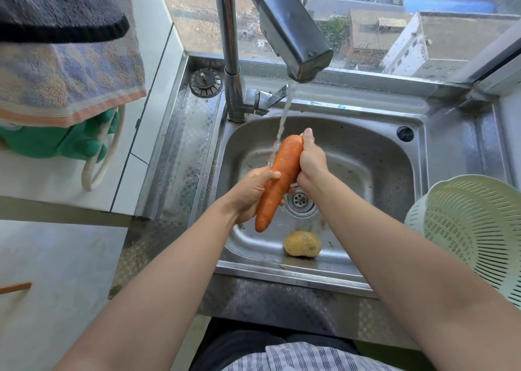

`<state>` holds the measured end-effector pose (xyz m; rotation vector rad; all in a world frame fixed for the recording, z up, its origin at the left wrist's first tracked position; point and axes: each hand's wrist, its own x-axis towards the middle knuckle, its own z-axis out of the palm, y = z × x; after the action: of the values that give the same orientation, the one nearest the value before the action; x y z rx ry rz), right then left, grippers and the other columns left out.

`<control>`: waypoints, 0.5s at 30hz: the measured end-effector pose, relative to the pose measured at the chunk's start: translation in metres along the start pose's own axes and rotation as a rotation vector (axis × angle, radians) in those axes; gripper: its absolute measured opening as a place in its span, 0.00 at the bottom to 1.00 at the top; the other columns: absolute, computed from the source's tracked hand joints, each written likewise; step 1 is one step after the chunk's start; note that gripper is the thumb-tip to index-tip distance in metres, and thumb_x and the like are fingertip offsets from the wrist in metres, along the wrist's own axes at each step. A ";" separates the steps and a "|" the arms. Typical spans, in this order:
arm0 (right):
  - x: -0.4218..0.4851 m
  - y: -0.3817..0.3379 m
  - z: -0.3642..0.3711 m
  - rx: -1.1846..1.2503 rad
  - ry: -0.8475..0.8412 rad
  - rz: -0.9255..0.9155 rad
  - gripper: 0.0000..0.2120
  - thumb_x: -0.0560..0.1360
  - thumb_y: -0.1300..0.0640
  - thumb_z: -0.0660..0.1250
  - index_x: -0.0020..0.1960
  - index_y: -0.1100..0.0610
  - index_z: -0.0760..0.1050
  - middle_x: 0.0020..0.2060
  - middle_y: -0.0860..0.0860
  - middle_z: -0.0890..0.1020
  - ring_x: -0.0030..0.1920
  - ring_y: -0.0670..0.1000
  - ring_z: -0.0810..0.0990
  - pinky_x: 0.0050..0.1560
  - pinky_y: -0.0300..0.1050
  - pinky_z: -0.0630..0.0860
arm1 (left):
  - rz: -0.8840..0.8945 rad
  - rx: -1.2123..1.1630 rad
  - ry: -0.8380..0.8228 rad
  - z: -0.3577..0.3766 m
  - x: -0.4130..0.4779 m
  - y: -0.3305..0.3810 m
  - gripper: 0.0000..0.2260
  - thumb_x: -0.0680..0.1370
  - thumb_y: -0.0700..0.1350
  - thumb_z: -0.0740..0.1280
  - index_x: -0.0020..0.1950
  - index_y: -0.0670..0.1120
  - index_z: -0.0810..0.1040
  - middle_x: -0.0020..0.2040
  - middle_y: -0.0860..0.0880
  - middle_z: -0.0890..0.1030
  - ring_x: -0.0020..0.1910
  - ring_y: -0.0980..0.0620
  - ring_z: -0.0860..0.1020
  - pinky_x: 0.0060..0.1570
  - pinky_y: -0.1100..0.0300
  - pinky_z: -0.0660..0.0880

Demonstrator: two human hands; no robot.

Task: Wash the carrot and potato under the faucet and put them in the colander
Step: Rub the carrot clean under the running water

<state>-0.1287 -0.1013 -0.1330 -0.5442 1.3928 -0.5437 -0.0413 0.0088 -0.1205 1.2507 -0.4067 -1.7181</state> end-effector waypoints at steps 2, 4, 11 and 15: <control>0.000 0.000 0.005 -0.035 -0.042 -0.037 0.27 0.80 0.38 0.55 0.66 0.58 0.69 0.56 0.58 0.81 0.50 0.57 0.82 0.44 0.54 0.82 | -0.001 0.046 0.063 -0.001 0.001 0.005 0.16 0.83 0.46 0.58 0.63 0.37 0.74 0.49 0.43 0.82 0.39 0.53 0.80 0.34 0.61 0.75; -0.005 0.001 0.009 -0.080 -0.080 -0.081 0.25 0.80 0.40 0.56 0.66 0.59 0.67 0.57 0.57 0.79 0.49 0.54 0.81 0.37 0.47 0.79 | -0.022 0.141 0.152 0.002 0.004 0.012 0.20 0.83 0.53 0.57 0.60 0.38 0.76 0.45 0.43 0.82 0.33 0.54 0.77 0.28 0.63 0.73; -0.010 0.007 0.007 -0.130 -0.199 -0.113 0.29 0.76 0.51 0.69 0.72 0.52 0.60 0.54 0.56 0.76 0.40 0.50 0.79 0.30 0.42 0.75 | 0.003 0.125 0.136 0.000 0.002 0.011 0.14 0.83 0.51 0.57 0.57 0.44 0.77 0.44 0.45 0.81 0.36 0.53 0.78 0.32 0.61 0.76; -0.012 0.010 0.009 -0.154 -0.161 -0.120 0.23 0.81 0.46 0.60 0.72 0.51 0.60 0.50 0.53 0.77 0.39 0.49 0.79 0.32 0.44 0.76 | 0.066 0.131 0.068 0.001 0.001 0.006 0.11 0.83 0.40 0.57 0.64 0.42 0.73 0.46 0.47 0.80 0.41 0.54 0.78 0.38 0.62 0.77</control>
<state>-0.1202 -0.0859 -0.1297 -0.7829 1.2597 -0.4802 -0.0387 0.0042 -0.1165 1.3703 -0.5213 -1.6099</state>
